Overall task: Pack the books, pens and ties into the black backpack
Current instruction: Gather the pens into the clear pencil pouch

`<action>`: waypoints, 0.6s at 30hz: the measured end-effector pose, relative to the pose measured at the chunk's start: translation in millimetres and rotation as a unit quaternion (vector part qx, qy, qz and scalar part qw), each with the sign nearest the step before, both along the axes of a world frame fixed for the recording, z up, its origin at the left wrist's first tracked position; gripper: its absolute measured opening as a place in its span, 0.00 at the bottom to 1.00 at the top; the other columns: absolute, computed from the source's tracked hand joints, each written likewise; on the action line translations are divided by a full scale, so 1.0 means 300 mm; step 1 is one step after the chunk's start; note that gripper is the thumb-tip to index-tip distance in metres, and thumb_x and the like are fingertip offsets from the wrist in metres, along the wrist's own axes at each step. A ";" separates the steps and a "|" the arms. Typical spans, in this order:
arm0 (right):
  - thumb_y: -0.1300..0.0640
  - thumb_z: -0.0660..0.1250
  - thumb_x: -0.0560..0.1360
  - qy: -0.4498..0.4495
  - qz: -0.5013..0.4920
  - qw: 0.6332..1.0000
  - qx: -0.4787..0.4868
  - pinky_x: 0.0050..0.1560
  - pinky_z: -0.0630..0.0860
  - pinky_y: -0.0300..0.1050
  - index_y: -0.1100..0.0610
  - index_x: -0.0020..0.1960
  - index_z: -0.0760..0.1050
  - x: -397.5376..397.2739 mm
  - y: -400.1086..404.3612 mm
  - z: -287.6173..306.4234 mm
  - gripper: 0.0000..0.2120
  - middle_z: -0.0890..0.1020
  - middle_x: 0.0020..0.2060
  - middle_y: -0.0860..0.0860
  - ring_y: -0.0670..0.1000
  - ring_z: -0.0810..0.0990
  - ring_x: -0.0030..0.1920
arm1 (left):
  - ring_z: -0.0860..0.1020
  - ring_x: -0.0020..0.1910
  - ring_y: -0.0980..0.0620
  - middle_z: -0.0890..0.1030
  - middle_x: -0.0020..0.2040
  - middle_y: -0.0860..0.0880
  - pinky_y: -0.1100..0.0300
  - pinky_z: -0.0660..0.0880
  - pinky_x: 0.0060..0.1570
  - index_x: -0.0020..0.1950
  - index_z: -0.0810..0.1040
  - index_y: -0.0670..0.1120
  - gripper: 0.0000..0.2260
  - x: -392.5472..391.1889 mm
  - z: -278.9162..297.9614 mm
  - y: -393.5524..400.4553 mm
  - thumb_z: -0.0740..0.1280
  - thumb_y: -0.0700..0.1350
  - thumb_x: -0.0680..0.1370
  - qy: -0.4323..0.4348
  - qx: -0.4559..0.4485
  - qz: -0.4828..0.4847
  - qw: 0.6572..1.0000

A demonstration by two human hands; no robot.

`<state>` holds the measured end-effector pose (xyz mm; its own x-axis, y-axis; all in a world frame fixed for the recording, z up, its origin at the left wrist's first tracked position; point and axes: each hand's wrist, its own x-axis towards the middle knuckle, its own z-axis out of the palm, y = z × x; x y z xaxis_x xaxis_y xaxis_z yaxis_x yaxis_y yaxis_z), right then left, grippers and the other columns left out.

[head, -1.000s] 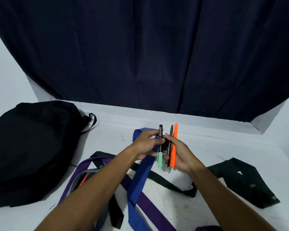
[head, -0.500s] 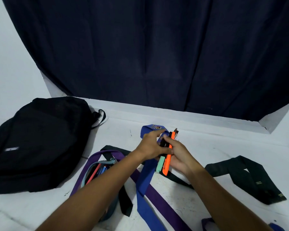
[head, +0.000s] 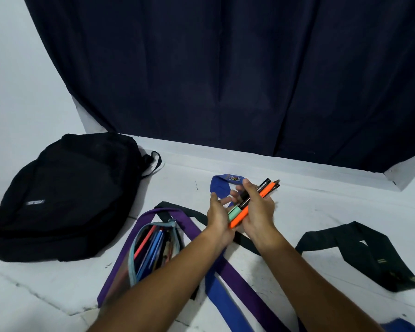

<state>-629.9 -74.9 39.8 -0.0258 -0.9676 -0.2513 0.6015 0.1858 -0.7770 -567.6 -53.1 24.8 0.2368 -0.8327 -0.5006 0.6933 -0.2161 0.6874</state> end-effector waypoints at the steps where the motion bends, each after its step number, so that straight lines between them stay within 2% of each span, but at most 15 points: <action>1: 0.61 0.71 0.73 0.001 0.007 1.000 -0.006 0.31 0.77 0.42 0.63 0.44 0.76 0.001 0.002 0.004 0.06 0.80 0.34 0.57 0.53 0.80 0.31 | 0.82 0.40 0.44 0.83 0.46 0.41 0.53 0.78 0.41 0.49 0.76 0.43 0.23 0.011 0.003 0.000 0.51 0.59 0.83 0.003 0.002 -0.001 1.000; 3: 0.61 0.71 0.74 0.004 0.012 1.000 -0.005 0.31 0.77 0.43 0.62 0.43 0.76 0.005 0.005 0.012 0.05 0.80 0.33 0.56 0.51 0.79 0.29 | 0.82 0.43 0.44 0.83 0.47 0.41 0.51 0.78 0.45 0.53 0.75 0.43 0.23 0.030 0.020 0.013 0.50 0.60 0.83 -0.021 0.005 -0.024 0.999; 5: 0.59 0.70 0.74 -0.007 0.016 1.000 0.013 0.31 0.75 0.43 0.61 0.44 0.75 0.012 0.001 0.017 0.06 0.79 0.32 0.55 0.50 0.77 0.27 | 0.81 0.43 0.45 0.81 0.46 0.42 0.51 0.76 0.46 0.56 0.74 0.45 0.21 0.050 0.057 0.035 0.50 0.59 0.83 -0.090 -0.004 -0.056 0.994; 7: 0.58 0.70 0.75 -0.009 0.044 0.998 0.036 0.29 0.74 0.42 0.60 0.44 0.75 0.017 -0.005 0.017 0.06 0.77 0.31 0.55 0.50 0.75 0.26 | 0.79 0.45 0.46 0.80 0.49 0.45 0.53 0.74 0.47 0.57 0.74 0.46 0.18 0.110 0.101 0.054 0.52 0.57 0.83 -0.230 -0.026 -0.070 0.970; 8: 0.58 0.70 0.75 0.006 0.076 0.996 0.054 0.29 0.73 0.43 0.60 0.42 0.74 0.022 -0.005 0.011 0.07 0.77 0.31 0.55 0.50 0.74 0.26 | 0.78 0.46 0.46 0.79 0.50 0.46 0.54 0.72 0.47 0.55 0.75 0.47 0.15 0.155 0.119 0.067 0.55 0.55 0.83 -0.315 -0.041 -0.066 0.946; 9: 0.59 0.70 0.75 0.027 0.120 0.990 0.074 0.29 0.73 0.43 0.60 0.42 0.74 0.027 -0.001 0.002 0.07 0.76 0.30 0.55 0.50 0.74 0.26 | 0.78 0.48 0.47 0.79 0.50 0.48 0.54 0.72 0.48 0.51 0.76 0.49 0.11 0.215 0.128 0.081 0.59 0.53 0.81 -0.402 -0.058 -0.063 0.912; 10: 0.59 0.70 0.75 0.047 0.175 0.979 0.094 0.29 0.73 0.42 0.60 0.41 0.74 0.030 0.005 -0.009 0.07 0.76 0.30 0.55 0.51 0.74 0.26 | 0.78 0.49 0.47 0.80 0.48 0.50 0.55 0.72 0.49 0.47 0.77 0.51 0.07 0.277 0.139 0.102 0.62 0.52 0.78 -0.500 -0.072 -0.071 0.860; 11: 0.60 0.69 0.75 0.063 0.236 0.963 0.114 0.28 0.74 0.42 0.60 0.41 0.73 0.040 0.020 -0.023 0.07 0.75 0.30 0.55 0.50 0.74 0.26 | 0.78 0.51 0.48 0.80 0.48 0.51 0.54 0.73 0.52 0.43 0.77 0.53 0.06 0.344 0.147 0.134 0.63 0.53 0.74 -0.610 -0.067 -0.096 0.783; 12: 0.62 0.68 0.75 0.077 0.294 0.944 0.130 0.29 0.75 0.42 0.61 0.41 0.73 0.047 0.037 -0.035 0.06 0.76 0.30 0.55 0.50 0.74 0.26 | 0.77 0.54 0.47 0.80 0.50 0.51 0.52 0.74 0.55 0.41 0.77 0.55 0.06 0.400 0.158 0.172 0.63 0.54 0.72 -0.713 -0.042 -0.135 0.687; 13: 0.63 0.66 0.76 0.089 0.350 0.922 0.143 0.31 0.76 0.43 0.61 0.41 0.74 0.058 0.060 -0.046 0.06 0.76 0.31 0.56 0.51 0.75 0.27 | 0.75 0.57 0.46 0.79 0.53 0.50 0.49 0.73 0.57 0.42 0.78 0.57 0.06 0.442 0.173 0.221 0.64 0.55 0.71 -0.786 -0.002 -0.181 0.591; 14: 0.65 0.64 0.76 0.096 0.398 0.900 0.151 0.33 0.76 0.45 0.62 0.40 0.74 0.067 0.085 -0.055 0.06 0.76 0.32 0.56 0.51 0.75 0.29 | 0.71 0.61 0.45 0.76 0.57 0.50 0.47 0.72 0.60 0.47 0.80 0.57 0.07 0.466 0.191 0.273 0.65 0.55 0.73 -0.820 0.045 -0.233 0.520; 15: 0.67 0.62 0.76 0.099 0.440 0.879 0.154 0.35 0.77 0.47 0.62 0.40 0.74 0.081 0.111 -0.064 0.06 0.77 0.33 0.57 0.52 0.76 0.30 | 0.68 0.64 0.44 0.73 0.60 0.49 0.47 0.71 0.62 0.52 0.81 0.58 0.09 0.481 0.201 0.326 0.67 0.55 0.74 -0.828 0.090 -0.277 0.480; 16: 0.69 0.61 0.75 0.100 0.474 0.862 0.151 0.36 0.78 0.47 0.62 0.40 0.74 0.093 0.135 -0.073 0.07 0.77 0.34 0.58 0.53 0.77 0.31 | 0.66 0.65 0.43 0.70 0.62 0.49 0.47 0.71 0.62 0.58 0.79 0.58 0.13 0.489 0.199 0.370 0.68 0.56 0.74 -0.824 0.124 -0.311 0.457; 18: 0.71 0.59 0.74 0.107 0.538 0.825 0.136 0.36 0.79 0.47 0.61 0.44 0.73 0.125 0.182 -0.085 0.08 0.78 0.36 0.59 0.53 0.78 0.33 | 0.67 0.65 0.41 0.68 0.65 0.48 0.47 0.72 0.61 0.67 0.73 0.58 0.23 0.499 0.162 0.434 0.70 0.59 0.72 -0.817 0.165 -0.347 0.430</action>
